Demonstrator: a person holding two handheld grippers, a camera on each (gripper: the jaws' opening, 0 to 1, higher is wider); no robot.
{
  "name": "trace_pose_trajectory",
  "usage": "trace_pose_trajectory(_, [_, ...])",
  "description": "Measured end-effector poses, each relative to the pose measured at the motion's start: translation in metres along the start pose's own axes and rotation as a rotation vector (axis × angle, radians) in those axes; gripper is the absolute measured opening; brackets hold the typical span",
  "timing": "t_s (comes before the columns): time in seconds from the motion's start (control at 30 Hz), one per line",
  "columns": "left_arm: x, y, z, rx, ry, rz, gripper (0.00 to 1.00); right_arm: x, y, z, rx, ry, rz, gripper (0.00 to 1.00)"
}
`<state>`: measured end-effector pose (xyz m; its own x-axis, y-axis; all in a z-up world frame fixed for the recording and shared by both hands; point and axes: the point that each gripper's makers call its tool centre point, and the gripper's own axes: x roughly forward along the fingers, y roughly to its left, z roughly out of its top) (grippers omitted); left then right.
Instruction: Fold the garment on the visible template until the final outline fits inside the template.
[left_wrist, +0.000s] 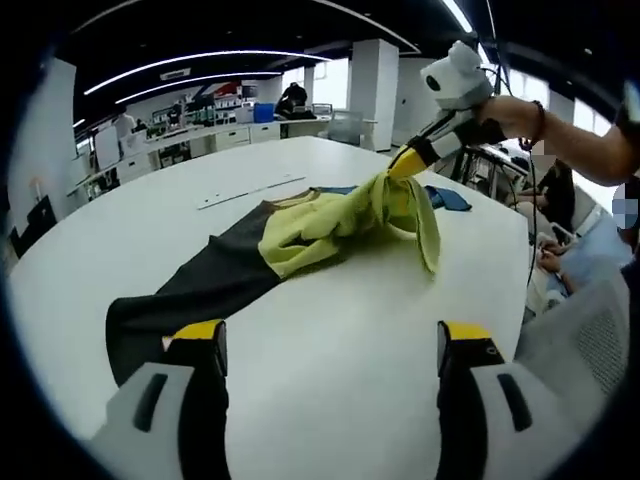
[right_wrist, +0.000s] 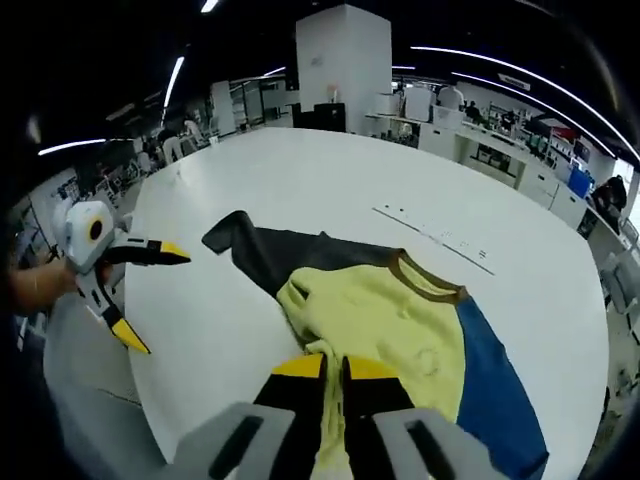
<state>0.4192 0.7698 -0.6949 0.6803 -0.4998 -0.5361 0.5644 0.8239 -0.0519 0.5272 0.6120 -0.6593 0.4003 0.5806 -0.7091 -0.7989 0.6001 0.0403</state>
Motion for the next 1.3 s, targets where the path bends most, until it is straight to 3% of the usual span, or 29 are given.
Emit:
trace_pose_trajectory(0.4, [0.027,0.005,0.021,0.000,-0.040,-0.036,0.64,0.004,-0.032,0.015,-0.034,0.007,-0.007,0.02])
trace_pose_trajectory(0.67, [0.055,-0.003,0.038,0.045,-0.065,-0.082,0.48,0.015,-0.057,0.018,0.043,-0.005,-0.004,0.02])
trace_pose_trajectory(0.8, [0.070,-0.008,0.044,0.062,-0.065,-0.106,0.44,0.022,-0.067,0.017,0.079,-0.009,-0.007,0.02])
trace_pose_trajectory(0.97, [0.086,-0.018,0.053,0.059,-0.051,-0.155,0.39,0.030,-0.078,0.022,0.130,-0.040,-0.020,0.02])
trace_pose_trajectory(1.3, [0.127,-0.030,0.065,0.077,-0.020,-0.203,0.29,0.050,-0.095,0.013,0.214,-0.022,-0.017,0.02])
